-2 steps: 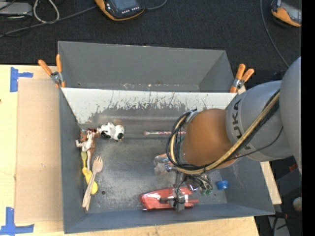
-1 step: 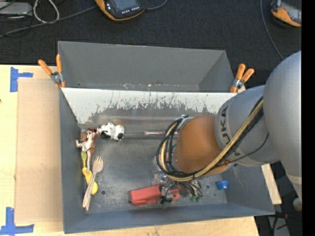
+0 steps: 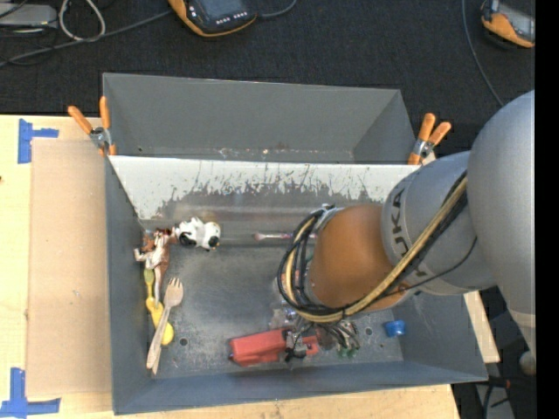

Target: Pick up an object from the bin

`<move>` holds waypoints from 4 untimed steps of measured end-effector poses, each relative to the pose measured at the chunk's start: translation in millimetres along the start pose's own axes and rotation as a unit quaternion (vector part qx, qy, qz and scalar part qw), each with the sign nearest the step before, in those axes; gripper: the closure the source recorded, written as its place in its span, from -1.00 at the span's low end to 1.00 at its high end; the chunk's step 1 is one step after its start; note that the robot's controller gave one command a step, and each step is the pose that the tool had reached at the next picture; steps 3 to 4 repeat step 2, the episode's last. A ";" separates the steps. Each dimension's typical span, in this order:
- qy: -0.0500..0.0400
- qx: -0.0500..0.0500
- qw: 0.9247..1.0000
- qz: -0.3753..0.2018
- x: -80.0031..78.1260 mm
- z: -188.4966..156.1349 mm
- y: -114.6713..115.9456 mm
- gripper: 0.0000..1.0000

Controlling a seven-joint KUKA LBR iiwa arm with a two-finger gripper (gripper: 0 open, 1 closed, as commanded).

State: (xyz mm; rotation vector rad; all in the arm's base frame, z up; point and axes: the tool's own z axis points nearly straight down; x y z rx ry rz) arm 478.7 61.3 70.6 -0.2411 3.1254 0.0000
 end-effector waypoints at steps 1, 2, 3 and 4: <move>0.005 0.000 1.000 -0.017 -0.6 -55.1 -1.7 1.00; 0.004 0.000 1.000 -0.015 1.3 -137.0 -9.6 1.00; 0.004 0.000 1.000 -0.015 1.3 -137.0 -9.6 1.00; 0.004 0.000 1.000 -0.015 1.3 -137.0 -9.6 1.00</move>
Offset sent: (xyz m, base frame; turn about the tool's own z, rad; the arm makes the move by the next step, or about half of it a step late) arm -0.0004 -0.0110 0.1389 -0.0314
